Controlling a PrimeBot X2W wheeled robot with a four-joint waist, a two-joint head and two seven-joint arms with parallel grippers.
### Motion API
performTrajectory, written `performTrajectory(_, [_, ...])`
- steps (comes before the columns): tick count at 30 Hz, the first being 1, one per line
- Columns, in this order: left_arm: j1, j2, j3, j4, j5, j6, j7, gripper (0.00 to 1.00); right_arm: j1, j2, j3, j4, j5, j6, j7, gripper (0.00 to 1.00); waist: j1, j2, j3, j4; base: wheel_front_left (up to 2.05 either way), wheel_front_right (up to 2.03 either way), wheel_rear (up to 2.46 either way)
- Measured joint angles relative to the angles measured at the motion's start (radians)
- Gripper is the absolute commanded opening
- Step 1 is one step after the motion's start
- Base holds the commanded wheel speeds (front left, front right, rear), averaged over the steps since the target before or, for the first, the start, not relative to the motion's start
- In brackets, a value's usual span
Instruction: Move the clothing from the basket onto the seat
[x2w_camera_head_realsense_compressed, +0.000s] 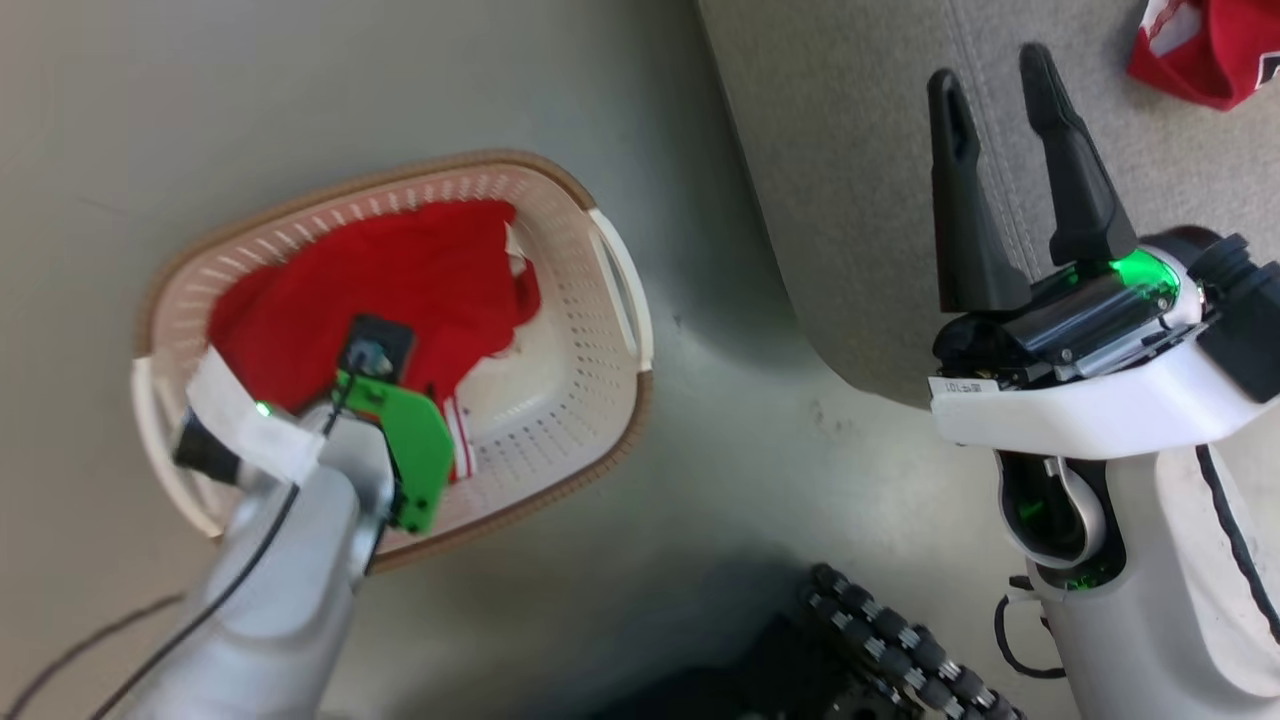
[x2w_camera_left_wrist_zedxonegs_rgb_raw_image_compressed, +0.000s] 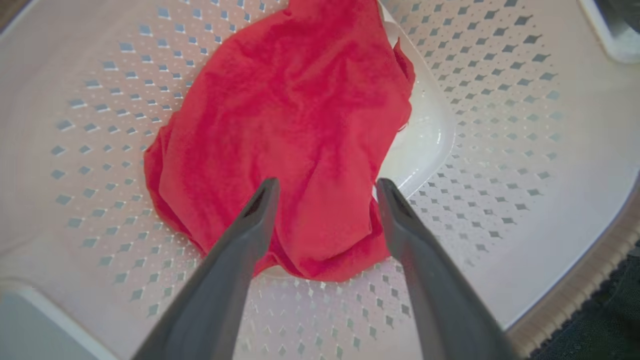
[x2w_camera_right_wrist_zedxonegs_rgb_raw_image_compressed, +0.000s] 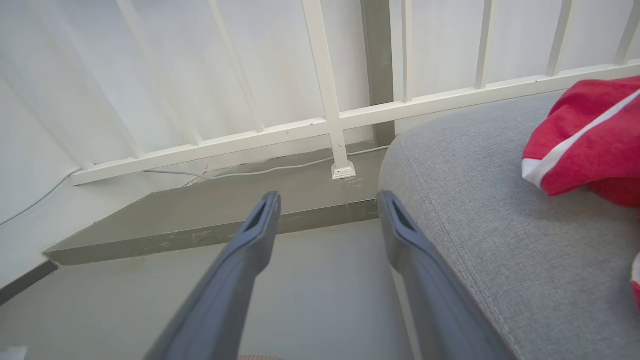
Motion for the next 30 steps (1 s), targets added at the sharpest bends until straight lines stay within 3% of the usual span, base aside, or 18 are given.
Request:
performTrajectory(10, [-0.100,0.025,-0.031,0.107,0.052,-0.019,0.021,1.00,-0.037,0.008,-0.003,0.006,0.009,0.005,-0.038,1.00,0.0000,0.0000,0.127,-0.059,0.00,0.00,0.00])
performTrajectory(21, [-0.150,0.028,-0.039,0.220,0.083,-0.018,0.021,0.97,-0.044,0.013,-0.001,0.023,0.033,0.005,-0.057,1.00,-0.0001,0.0000,0.184,-0.089,0.00,0.00,0.00])
performTrajectory(22, [-0.150,0.028,-0.039,0.228,0.083,-0.017,0.021,0.00,-0.046,0.013,-0.001,0.023,0.034,0.005,-0.057,1.00,-0.0001,0.0000,0.186,-0.089,0.00,0.00,0.00])
performTrajectory(30, [-0.184,0.020,-0.034,0.280,0.083,-0.003,0.016,0.00,-0.067,0.014,0.005,0.032,0.034,0.009,-0.064,1.00,-0.0001,0.0000,0.190,-0.087,0.00,0.00,0.00])
